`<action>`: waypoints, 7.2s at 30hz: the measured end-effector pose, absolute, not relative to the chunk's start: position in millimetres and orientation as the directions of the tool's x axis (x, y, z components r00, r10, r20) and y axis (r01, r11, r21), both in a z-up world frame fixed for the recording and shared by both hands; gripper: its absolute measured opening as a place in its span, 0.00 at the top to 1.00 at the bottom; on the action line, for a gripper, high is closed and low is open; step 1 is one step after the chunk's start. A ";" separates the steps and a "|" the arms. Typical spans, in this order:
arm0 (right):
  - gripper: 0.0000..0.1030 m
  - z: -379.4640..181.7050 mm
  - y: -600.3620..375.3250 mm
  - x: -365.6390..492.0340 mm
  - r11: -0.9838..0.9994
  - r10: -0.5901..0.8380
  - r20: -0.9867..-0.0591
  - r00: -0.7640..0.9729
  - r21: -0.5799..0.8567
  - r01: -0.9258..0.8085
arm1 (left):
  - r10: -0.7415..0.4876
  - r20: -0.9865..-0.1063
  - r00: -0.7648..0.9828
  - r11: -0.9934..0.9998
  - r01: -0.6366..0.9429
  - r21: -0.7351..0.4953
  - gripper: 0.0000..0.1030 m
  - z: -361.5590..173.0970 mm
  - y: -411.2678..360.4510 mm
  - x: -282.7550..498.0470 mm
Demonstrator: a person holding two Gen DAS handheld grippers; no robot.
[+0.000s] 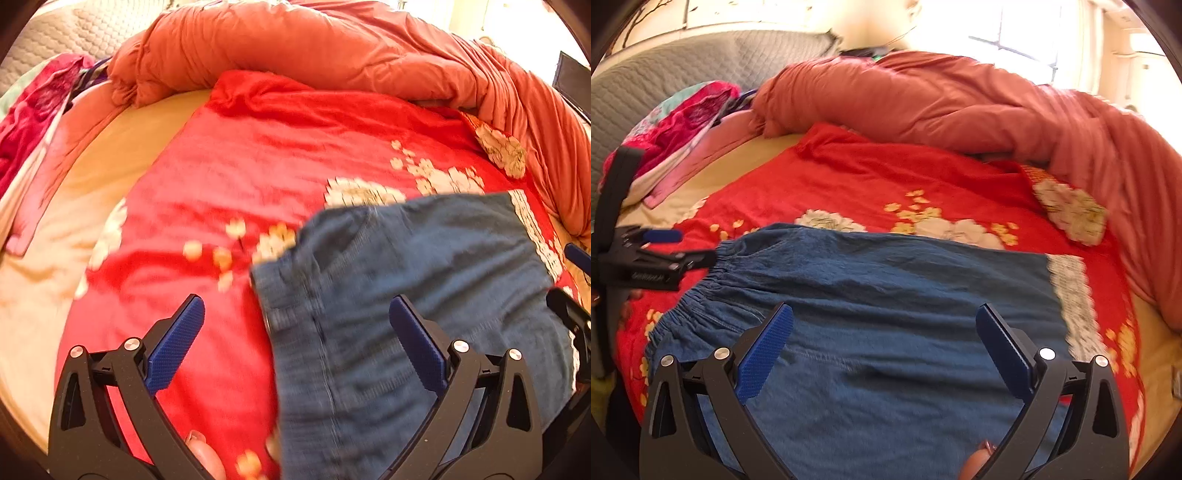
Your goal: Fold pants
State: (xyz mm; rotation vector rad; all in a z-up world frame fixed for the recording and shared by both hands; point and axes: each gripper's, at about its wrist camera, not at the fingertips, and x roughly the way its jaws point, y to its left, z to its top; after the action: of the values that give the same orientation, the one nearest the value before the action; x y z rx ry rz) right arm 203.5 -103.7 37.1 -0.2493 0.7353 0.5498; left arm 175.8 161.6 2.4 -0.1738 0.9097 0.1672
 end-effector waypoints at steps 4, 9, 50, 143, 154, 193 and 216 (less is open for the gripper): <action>0.04 34.5 -87.0 225.7 0.781 0.419 -0.716 0.559 -0.030 -0.624 | 0.080 -0.801 0.593 0.979 -0.197 -0.049 0.08 -14.5 171.4 194.4; 0.04 27.3 -73.1 263.3 0.755 0.450 -0.744 0.493 0.022 -0.656 | 0.065 -0.804 0.591 0.985 -0.169 -0.044 0.18 -30.6 176.4 203.7; 0.89 15.6 -20.6 260.9 0.543 0.536 -0.739 0.409 -0.070 -0.837 | 0.084 -0.645 0.760 0.996 -0.051 0.070 0.70 6.1 148.9 170.1; 0.52 14.7 -227.3 71.4 0.807 0.582 -0.612 0.535 0.356 -0.471 | -0.066 -0.665 0.744 0.997 0.020 -0.077 0.51 9.1 47.2 -12.5; 0.42 22.3 -265.0 71.1 0.854 0.520 -0.590 0.618 0.340 -0.394 | -0.339 -0.700 0.628 0.938 0.286 -0.198 0.47 4.8 -36.1 33.8; 0.78 -50.3 -131.2 323.9 0.918 0.052 -0.847 0.528 -0.167 -0.359 | -0.566 -0.643 0.516 0.823 0.396 -0.407 0.96 -34.9 -66.6 104.4; 0.93 30.1 -384.0 150.0 0.868 0.341 -0.653 0.676 0.495 0.041 | -0.497 -0.630 0.597 0.858 0.444 -0.256 0.96 -13.9 -65.5 83.4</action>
State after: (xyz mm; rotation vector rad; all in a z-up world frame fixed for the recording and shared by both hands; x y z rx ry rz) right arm 150.0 -384.0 30.1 0.5054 0.8185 0.1767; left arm 83.4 -65.5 -13.9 -0.0750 0.7537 -0.5469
